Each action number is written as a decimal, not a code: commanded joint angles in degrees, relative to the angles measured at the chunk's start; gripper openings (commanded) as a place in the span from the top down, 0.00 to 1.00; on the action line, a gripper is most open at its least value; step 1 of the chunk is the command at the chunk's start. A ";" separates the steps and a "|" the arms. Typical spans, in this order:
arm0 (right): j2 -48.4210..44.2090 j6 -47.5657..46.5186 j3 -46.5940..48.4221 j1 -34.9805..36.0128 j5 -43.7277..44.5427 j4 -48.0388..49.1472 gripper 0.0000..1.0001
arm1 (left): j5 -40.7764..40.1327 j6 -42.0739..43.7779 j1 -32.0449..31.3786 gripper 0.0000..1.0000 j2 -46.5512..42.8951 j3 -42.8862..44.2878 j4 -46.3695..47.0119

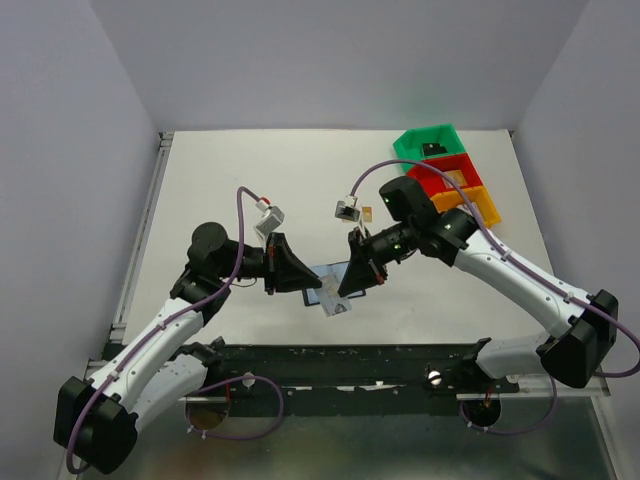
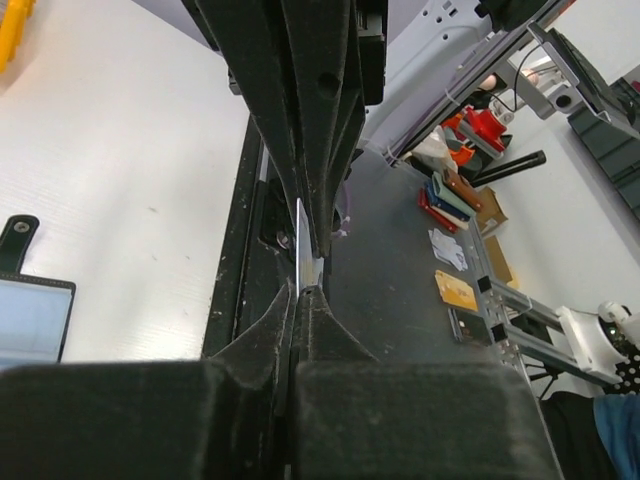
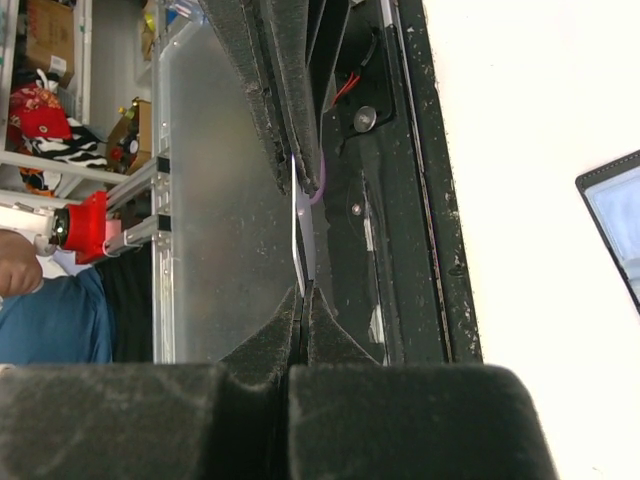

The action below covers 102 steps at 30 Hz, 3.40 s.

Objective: Take the credit cards out of the card holder
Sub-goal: Place the credit card at the center of the board.

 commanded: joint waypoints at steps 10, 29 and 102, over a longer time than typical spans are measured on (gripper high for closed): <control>-1.91 4.25 3.08 0.44 10.05 -0.22 0.48 | -3.44 1.16 -0.09 1.00 -2.67 0.51 -0.34; -18.18 29.90 -23.71 -3.25 21.24 41.93 0.38 | -35.97 -13.60 0.88 1.00 -15.94 -12.58 18.10; -8.15 19.37 -9.48 -5.45 -2.76 25.97 1.00 | -6.09 -21.95 4.48 0.80 -0.56 -8.28 33.58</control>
